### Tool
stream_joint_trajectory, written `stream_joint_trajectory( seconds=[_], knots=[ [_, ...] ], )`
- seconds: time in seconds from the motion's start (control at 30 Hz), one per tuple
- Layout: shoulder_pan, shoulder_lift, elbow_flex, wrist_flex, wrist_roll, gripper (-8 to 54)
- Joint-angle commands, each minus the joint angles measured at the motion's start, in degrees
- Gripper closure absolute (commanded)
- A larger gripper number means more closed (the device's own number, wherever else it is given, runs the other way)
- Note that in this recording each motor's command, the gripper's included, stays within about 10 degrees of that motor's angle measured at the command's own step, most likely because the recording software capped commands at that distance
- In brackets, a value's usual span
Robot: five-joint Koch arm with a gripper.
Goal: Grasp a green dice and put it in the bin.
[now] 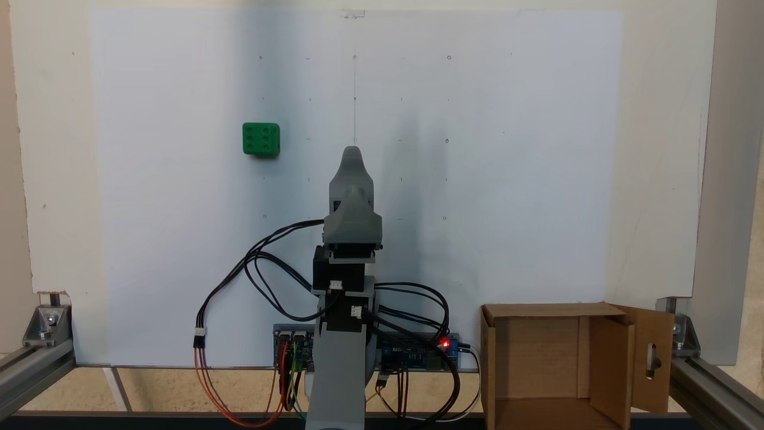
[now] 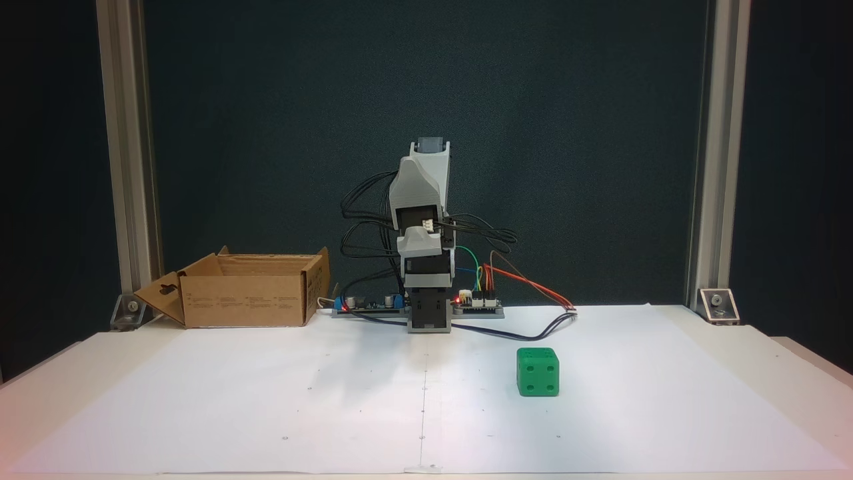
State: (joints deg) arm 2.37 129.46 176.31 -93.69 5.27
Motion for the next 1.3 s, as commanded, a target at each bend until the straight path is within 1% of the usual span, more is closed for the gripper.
stream_joint_trajectory(
  seconds=[0.0, 1.27],
  knots=[
    [4.5, 6.2, 3.0, 4.5, -0.7, 0.8],
    [4.7, 6.2, 3.0, 3.3, -0.7, 0.8]
  ],
)
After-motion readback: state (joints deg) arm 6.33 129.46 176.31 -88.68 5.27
